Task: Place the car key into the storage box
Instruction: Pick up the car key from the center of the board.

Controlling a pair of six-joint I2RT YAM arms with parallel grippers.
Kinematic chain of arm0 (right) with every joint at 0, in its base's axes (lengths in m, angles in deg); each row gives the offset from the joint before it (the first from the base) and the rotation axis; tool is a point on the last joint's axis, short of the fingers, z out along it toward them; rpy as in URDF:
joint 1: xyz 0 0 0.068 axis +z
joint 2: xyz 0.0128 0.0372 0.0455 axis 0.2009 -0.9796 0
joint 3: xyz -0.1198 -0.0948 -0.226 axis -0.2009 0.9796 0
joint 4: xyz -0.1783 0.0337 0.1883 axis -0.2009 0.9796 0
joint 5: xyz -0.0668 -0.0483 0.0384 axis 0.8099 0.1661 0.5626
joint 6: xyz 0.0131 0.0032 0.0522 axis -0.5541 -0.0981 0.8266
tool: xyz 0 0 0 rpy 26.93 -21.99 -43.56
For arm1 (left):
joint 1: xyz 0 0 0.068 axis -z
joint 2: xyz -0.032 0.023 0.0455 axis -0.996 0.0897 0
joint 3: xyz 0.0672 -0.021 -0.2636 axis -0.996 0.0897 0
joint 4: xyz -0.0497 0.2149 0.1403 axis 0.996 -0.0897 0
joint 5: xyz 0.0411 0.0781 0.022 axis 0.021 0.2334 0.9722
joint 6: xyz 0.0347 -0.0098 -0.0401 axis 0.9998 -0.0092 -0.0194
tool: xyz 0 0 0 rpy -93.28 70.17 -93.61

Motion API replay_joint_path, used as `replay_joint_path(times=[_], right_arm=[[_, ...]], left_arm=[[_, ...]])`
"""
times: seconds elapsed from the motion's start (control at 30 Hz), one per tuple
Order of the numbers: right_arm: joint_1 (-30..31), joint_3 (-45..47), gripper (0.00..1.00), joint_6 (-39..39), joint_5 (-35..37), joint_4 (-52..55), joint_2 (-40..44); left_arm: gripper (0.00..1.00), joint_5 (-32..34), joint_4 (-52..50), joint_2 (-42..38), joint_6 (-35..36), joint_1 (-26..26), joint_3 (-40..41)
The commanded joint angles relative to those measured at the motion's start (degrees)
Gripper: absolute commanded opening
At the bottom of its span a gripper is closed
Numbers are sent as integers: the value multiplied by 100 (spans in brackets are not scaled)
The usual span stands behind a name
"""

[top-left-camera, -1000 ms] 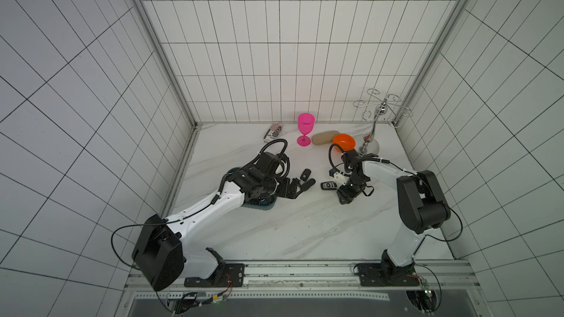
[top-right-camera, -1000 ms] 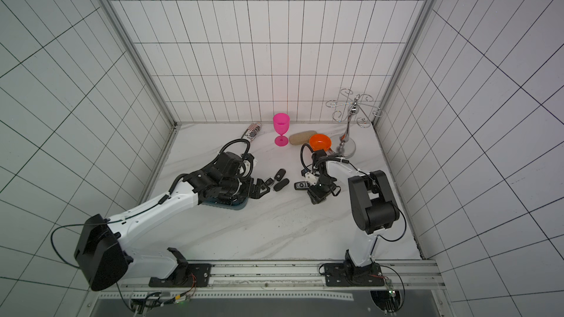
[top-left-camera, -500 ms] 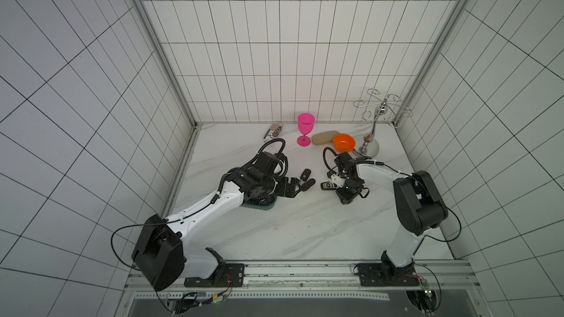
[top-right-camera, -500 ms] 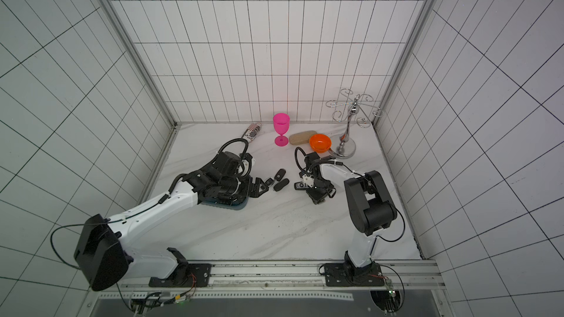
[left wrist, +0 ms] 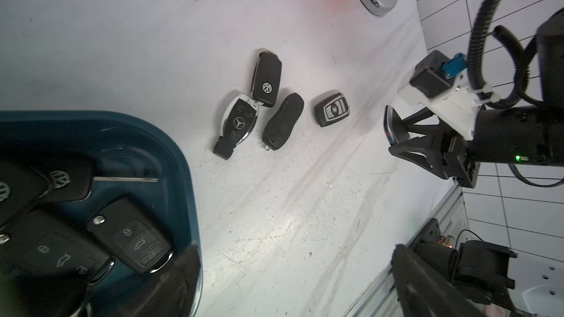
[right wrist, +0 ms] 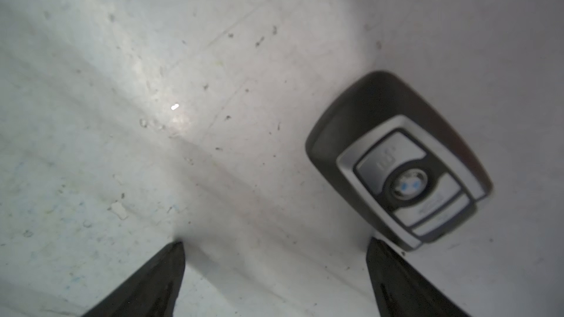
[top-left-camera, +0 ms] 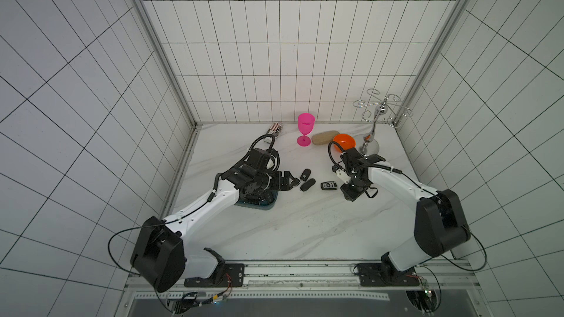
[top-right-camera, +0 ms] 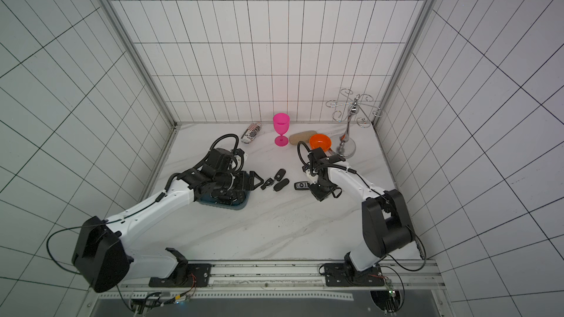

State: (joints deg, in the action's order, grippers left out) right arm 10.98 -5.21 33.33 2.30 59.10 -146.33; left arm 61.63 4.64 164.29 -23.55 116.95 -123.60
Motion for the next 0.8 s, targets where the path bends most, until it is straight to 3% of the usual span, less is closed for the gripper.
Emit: replay_joint_path(times=[0.0,0.27,0.4,0.57,0.77], right_arm=[[202,-372,7,75,-166,376,341],[777,-316,8,339,-1122,144,1104],[872,-351,9,401,-1380,91,1315],[945,-353,8,255,-1605,177,1333],[1018,-201,8,286,-1675,61,1527]], left_arm=[[95,-1035,658,277,-305,31,95],[92,-2486,2207,784,-1181,389,211],[92,-2733,2638,951,-1386,593,235],[92,-3169,3975,1251,-2268,658,465],[91,-3065,4144,1509,-2425,797,388]])
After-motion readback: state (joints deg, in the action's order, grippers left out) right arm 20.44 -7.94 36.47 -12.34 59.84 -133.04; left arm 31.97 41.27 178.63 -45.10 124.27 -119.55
